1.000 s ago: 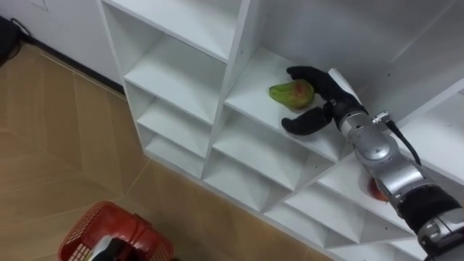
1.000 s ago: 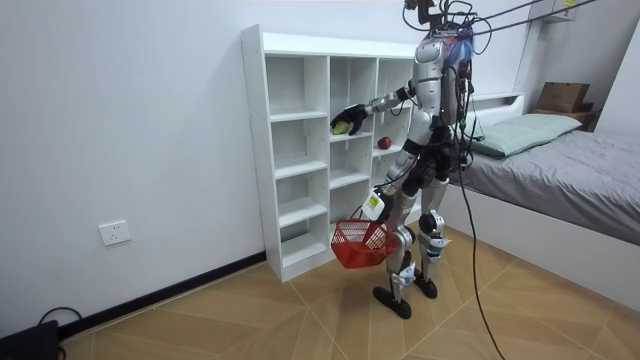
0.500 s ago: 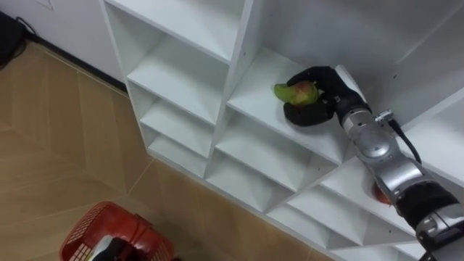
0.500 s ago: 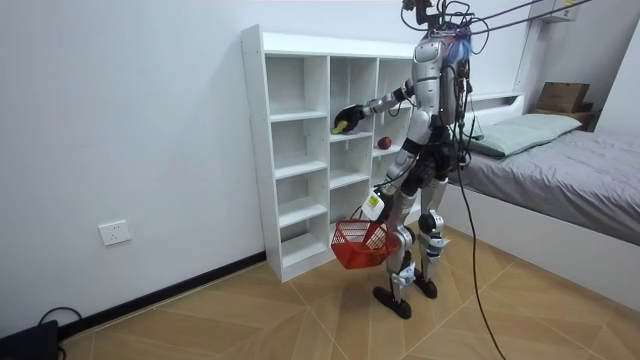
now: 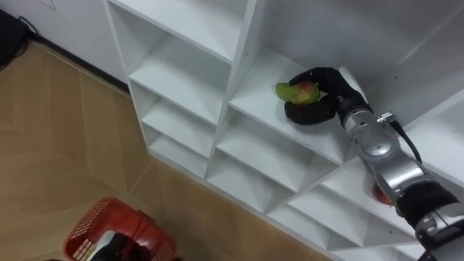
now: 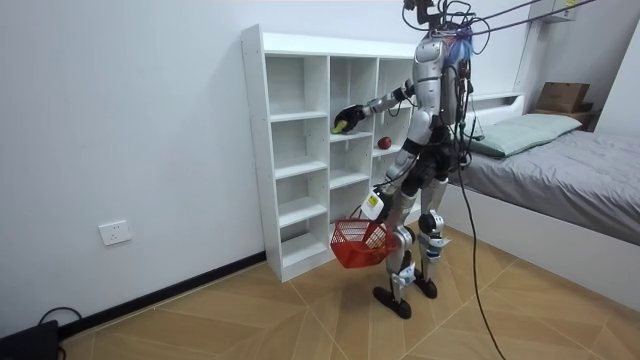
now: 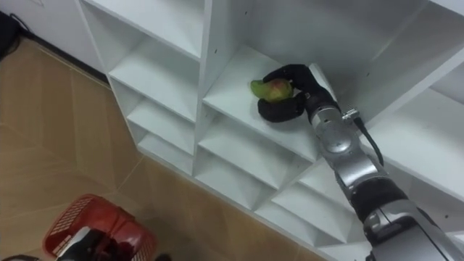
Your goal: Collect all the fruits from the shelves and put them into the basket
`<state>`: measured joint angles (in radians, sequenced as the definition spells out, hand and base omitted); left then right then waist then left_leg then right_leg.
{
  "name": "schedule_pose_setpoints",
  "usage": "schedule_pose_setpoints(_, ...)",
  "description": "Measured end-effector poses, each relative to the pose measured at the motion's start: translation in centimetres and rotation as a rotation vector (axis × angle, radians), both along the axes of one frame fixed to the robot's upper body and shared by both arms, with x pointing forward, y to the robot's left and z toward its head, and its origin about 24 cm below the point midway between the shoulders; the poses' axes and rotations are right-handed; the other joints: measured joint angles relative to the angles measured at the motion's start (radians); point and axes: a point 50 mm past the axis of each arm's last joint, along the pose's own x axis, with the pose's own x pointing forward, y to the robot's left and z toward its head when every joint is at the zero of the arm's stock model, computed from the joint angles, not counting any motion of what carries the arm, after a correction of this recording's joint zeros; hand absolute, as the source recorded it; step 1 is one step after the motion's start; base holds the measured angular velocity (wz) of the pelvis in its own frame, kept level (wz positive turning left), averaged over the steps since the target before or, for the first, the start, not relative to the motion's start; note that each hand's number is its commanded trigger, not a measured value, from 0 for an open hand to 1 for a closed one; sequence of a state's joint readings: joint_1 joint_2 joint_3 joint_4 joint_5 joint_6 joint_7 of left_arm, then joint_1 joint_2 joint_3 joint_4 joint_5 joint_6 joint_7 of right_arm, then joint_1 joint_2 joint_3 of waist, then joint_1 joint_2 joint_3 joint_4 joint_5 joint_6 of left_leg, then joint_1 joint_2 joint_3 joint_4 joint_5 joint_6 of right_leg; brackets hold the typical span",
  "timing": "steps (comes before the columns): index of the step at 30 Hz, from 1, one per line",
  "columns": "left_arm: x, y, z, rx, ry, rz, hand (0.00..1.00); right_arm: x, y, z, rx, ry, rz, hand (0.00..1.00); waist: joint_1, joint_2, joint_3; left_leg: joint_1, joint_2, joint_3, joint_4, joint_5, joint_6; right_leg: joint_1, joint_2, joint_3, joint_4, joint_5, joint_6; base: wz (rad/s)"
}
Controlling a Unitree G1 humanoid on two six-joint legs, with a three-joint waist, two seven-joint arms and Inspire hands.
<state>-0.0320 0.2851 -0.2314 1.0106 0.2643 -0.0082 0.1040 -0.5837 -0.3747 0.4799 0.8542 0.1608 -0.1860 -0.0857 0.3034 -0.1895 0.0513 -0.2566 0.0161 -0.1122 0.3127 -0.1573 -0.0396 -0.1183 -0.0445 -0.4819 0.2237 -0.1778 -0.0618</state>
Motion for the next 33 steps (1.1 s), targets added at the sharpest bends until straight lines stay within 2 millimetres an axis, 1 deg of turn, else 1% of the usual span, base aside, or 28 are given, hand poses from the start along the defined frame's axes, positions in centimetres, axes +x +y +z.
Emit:
schedule_pose_setpoints(2,0.1,-0.2,0.0,-0.017,-0.010,0.016,1.00,0.0,0.6,0.0,0.027,0.001,0.008,1.00,-0.004,0.009,-0.0017,0.006,0.000,0.002,-0.004,0.000,0.001,0.005,-0.001,0.001,0.000,0.001,0.001,0.00)
schedule_pose_setpoints(3,0.2,-0.3,0.0,-0.027,-0.013,0.028,1.00,0.0,0.8,0.0,0.040,0.003,0.009,1.00,-0.007,0.011,-0.0032,0.008,-0.001,0.003,-0.008,-0.001,0.001,0.007,-0.001,0.001,0.000,0.000,0.001,0.00)
schedule_pose_setpoints(4,0.2,-0.5,0.0,-0.046,-0.020,0.044,1.00,0.0,1.1,0.0,0.063,0.007,0.016,1.00,-0.015,0.019,-0.0055,0.014,-0.002,0.003,-0.011,-0.001,0.002,0.012,-0.003,0.000,-0.001,0.000,0.003,0.00)
schedule_pose_setpoints(5,0.2,-0.9,-0.1,-0.067,-0.025,0.062,1.00,-0.1,1.3,-0.1,0.074,0.011,0.029,1.00,-0.023,0.030,-0.0087,0.020,-0.004,0.003,-0.014,0.000,0.004,0.015,-0.006,0.000,-0.001,-0.002,0.005,0.00)
schedule_pose_setpoints(6,0.3,-1.1,-0.2,-0.078,-0.027,0.069,1.00,-0.2,1.4,-0.1,0.082,0.011,0.036,1.00,-0.025,0.036,-0.0119,0.023,-0.006,0.005,-0.015,0.002,0.006,0.015,-0.008,0.001,-0.001,-0.002,0.006,-0.04)
schedule_pose_setpoints(7,0.4,-1.5,-0.2,-0.103,-0.033,0.086,1.00,-0.6,1.6,-0.2,0.099,0.013,0.055,1.00,-0.026,0.047,-0.0196,0.029,-0.007,0.012,-0.023,0.005,0.009,0.014,-0.011,0.004,-0.001,-0.002,0.008,-0.11)
schedule_pose_setpoints(8,0.4,-1.8,-0.3,-0.125,-0.041,0.100,1.00,-1.2,2.0,-0.5,0.121,0.016,0.081,1.00,-0.026,0.056,-0.0242,0.039,-0.007,0.022,-0.031,0.007,0.012,0.015,-0.016,0.010,0.005,-0.003,0.011,-0.14)
schedule_pose_setpoints(10,0.4,-2.1,-0.3,-0.155,-0.049,0.136,1.00,-2.4,2.8,-1.2,0.156,0.031,0.114,1.00,-0.033,0.063,-0.0275,0.062,-0.010,0.036,-0.049,0.012,0.017,0.020,-0.026,0.022,0.023,-0.009,0.018,-0.17)
schedule_pose_setpoints(11,0.3,-2.2,-0.4,-0.172,-0.049,0.156,1.00,-2.8,3.4,-1.6,0.172,0.044,0.141,1.00,-0.044,0.064,-0.0272,0.083,-0.012,0.049,-0.058,0.013,0.019,0.031,-0.029,0.035,0.026,-0.011,0.021,-0.18)
schedule_pose_setpoints(13,0.3,-2.3,-0.5,-0.189,-0.052,0.157,1.00,-3.6,4.2,-1.7,0.201,0.058,0.182,1.00,-0.067,0.064,-0.0274,0.098,-0.014,0.053,-0.060,0.012,0.020,0.043,-0.032,0.043,0.028,-0.013,0.024,-0.09)
schedule_pose_setpoints(14,0.2,-2.4,-0.5,-0.203,-0.057,0.169,1.00,-4.1,4.6,-1.5,0.223,0.052,0.210,1.00,-0.085,0.063,-0.0273,0.102,-0.013,0.056,-0.061,0.011,0.022,0.044,-0.033,0.051,0.027,-0.013,0.024,-0.08)
schedule_pose_setpoints(15,0.2,-2.4,-0.6,-0.209,-0.054,0.175,1.00,-4.3,4.8,-1.4,0.239,0.048,0.219,1.00,-0.090,0.063,-0.0273,0.104,-0.013,0.060,-0.062,0.010,0.023,0.044,-0.033,0.060,0.026,-0.013,0.025,-0.24)
schedule_pose_setpoints(16,0.1,-2.6,-0.8,-0.225,-0.045,0.193,1.00,-4.7,5.1,-1.3,0.273,0.050,0.236,1.00,-0.105,0.064,-0.0273,0.112,-0.011,0.079,-0.062,0.009,0.025,0.045,-0.033,0.073,0.025,-0.012,0.026,-0.31)
schedule_pose_setpoints(17,0.0,-2.7,-0.8,-0.244,-0.044,0.213,1.00,-5.0,5.3,-1.3,0.296,0.054,0.254,1.00,-0.118,0.064,-0.0273,0.118,-0.011,0.086,-0.062,0.008,0.026,0.046,-0.033,0.083,0.029,-0.011,0.027,-0.29)
schedule_pose_setpoints(18,0.0,-2.8,-0.9,-0.252,-0.044,0.222,1.00,-5.2,5.4,-1.4,0.303,0.058,0.260,1.00,-0.129,0.064,-0.0271,0.121,-0.010,0.090,-0.062,0.007,0.028,0.046,-0.033,0.086,0.031,-0.011,0.027,-0.19)
schedule_pose_setpoints(20,0.0,-3.1,-0.9,-0.270,-0.046,0.231,1.00,-6.3,5.3,-1.6,0.324,0.068,0.285,1.00,-0.156,0.069,-0.0259,0.127,-0.004,0.110,-0.060,0.000,0.031,0.046,-0.027,0.105,0.033,-0.008,0.027,-0.20)
schedule_pose_setpoints(21,0.0,-3.2,-0.9,-0.275,-0.046,0.235,1.00,-6.5,5.2,-1.7,0.328,0.071,0.289,1.00,-0.161,0.071,-0.0258,0.128,-0.003,0.114,-0.059,0.000,0.031,0.045,-0.024,0.113,0.032,-0.007,0.027,-0.29)
schedule_pose_setpoints(23,-0.2,-3.7,-1.1,-0.307,-0.041,0.256,1.00,-7.7,5.0,-1.9,0.358,0.082,0.296,1.00,-0.170,0.085,-0.0266,0.140,0.006,0.147,-0.057,-0.004,0.032,0.044,-0.019,0.140,0.029,0.002,0.025,-0.39)
schedule_pose_setpoints(24,-0.2,-3.8,-1.1,-0.317,-0.040,0.263,1.00,-8.1,5.0,-1.9,0.367,0.082,0.299,1.00,-0.173,0.089,-0.0280,0.143,0.007,0.152,-0.058,-0.004,0.032,0.045,-0.018,0.146,0.029,0.003,0.025,-0.33)
schedule_pose_setpoints(26,-0.3,-4.4,-1.3,-0.338,-0.037,0.266,1.00,-9.4,5.2,-2.3,0.389,0.106,0.327,1.00,-0.194,0.102,-0.0374,0.162,0.008,0.168,-0.067,-0.004,0.032,0.048,-0.017,0.165,0.031,0.003,0.025,-0.24)
schedule_pose_setpoints(28,-0.2,-4.7,-1.3,-0.356,-0.045,0.269,1.00,-10.2,5.4,-2.6,0.402,0.127,0.345,1.00,-0.203,0.108,-0.0423,0.177,0.009,0.183,-0.076,-0.004,0.032,0.051,-0.015,0.179,0.035,0.003,0.025,-0.24)
schedule_pose_setpoints(30,-0.2,-4.8,-1.3,-0.364,-0.048,0.271,1.00,-10.7,5.4,-2.8,0.409,0.145,0.363,1.00,-0.217,0.110,-0.0429,0.193,0.011,0.193,-0.078,-0.004,0.032,0.062,-0.014,0.186,0.035,0.003,0.025,-0.17)
schedule_pose_setpoints(32,-0.3,-4.9,-1.3,-0.377,-0.041,0.266,1.00,-11.4,5.3,-3.1,0.420,0.159,0.370,1.00,-0.223,0.112,-0.0427,0.221,0.014,0.208,-0.083,-0.009,0.031,0.079,-0.009,0.208,0.030,0.003,0.025,-0.21)
schedule_pose_setpoints(33,-0.3,-5.0,-1.3,-0.383,-0.039,0.262,1.00,-11.6,5.2,-3.2,0.424,0.162,0.367,1.00,-0.224,0.114,-0.0424,0.228,0.015,0.210,-0.083,-0.012,0.031,0.085,-0.008,0.210,0.029,0.002,0.025,-0.15)
